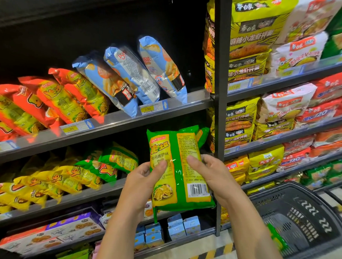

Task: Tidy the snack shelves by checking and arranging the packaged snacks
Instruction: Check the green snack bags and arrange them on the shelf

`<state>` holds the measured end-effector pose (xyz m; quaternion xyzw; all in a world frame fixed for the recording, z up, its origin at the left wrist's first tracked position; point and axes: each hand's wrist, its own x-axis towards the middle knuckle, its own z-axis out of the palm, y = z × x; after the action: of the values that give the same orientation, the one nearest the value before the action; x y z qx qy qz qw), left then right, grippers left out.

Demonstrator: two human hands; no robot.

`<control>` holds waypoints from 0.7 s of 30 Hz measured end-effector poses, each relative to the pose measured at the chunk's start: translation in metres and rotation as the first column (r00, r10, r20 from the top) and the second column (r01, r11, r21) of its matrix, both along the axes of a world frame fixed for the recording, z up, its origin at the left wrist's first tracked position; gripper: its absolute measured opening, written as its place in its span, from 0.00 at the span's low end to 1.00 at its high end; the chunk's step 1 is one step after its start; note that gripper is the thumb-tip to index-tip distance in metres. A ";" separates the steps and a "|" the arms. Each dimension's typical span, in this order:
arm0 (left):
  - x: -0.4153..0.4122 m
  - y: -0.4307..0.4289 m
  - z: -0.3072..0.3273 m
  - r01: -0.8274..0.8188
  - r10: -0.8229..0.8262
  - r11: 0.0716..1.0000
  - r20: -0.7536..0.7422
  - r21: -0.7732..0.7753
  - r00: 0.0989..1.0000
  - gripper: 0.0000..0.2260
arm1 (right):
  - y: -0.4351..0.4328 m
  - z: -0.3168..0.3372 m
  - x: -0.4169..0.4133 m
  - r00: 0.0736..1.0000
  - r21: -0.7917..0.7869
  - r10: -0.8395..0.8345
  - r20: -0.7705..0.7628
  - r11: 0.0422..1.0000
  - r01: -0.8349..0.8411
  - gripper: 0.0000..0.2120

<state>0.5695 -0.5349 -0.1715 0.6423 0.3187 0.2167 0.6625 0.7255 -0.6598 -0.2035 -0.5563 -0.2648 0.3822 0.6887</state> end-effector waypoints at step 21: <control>0.003 0.005 0.014 -0.052 0.058 0.993 0.049 -0.110 0.997 0.34 | 0.005 -0.017 0.007 0.903 0.090 0.042 -0.428 0.996 -0.004 0.20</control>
<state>0.5724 -0.5297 -0.1579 0.5903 0.3303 0.2336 0.6985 0.7322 -0.6548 -0.2210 -0.4249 -0.1297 0.4916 0.7490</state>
